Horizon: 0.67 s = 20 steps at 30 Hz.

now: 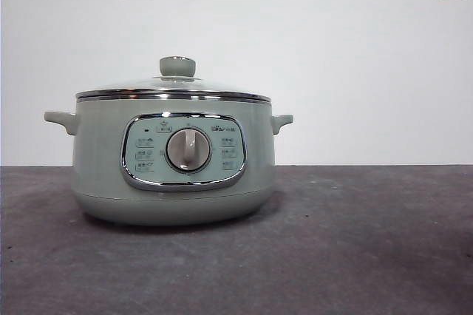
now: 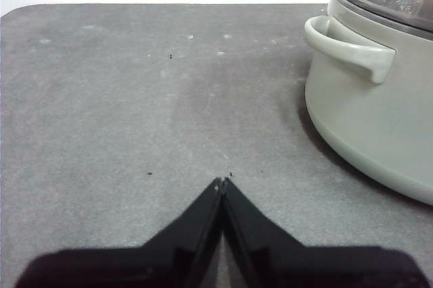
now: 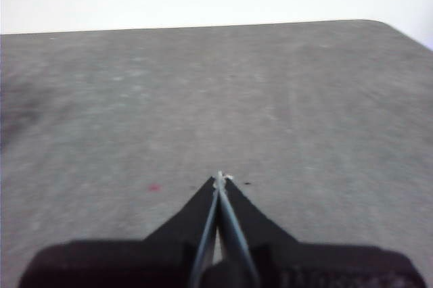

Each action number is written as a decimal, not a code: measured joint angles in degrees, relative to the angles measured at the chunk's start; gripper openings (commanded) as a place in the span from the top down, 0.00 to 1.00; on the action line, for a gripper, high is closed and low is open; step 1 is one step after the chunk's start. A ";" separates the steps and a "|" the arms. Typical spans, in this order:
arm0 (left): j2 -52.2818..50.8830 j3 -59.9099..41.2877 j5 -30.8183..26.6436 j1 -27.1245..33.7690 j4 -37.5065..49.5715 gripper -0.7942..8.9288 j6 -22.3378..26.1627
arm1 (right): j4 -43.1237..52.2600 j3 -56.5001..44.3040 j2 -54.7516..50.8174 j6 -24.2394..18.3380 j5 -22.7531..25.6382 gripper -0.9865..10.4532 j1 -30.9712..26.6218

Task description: Pick up the corn,open the lid,put the corn in the pot,close the lid

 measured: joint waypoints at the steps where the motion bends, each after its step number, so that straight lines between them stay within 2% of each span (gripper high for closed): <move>1: 0.04 0.00 0.02 0.00 0.00 0.92 0.00 | 0.00 0.00 0.00 0.00 0.37 0.91 0.00; 10: 0.11 0.00 0.02 0.00 0.00 0.92 0.00 | 0.02 0.00 0.00 0.00 0.61 0.91 3.08; 20: 0.42 0.00 0.02 0.00 0.00 0.92 0.00 | 0.02 0.00 0.02 0.00 0.68 0.91 3.04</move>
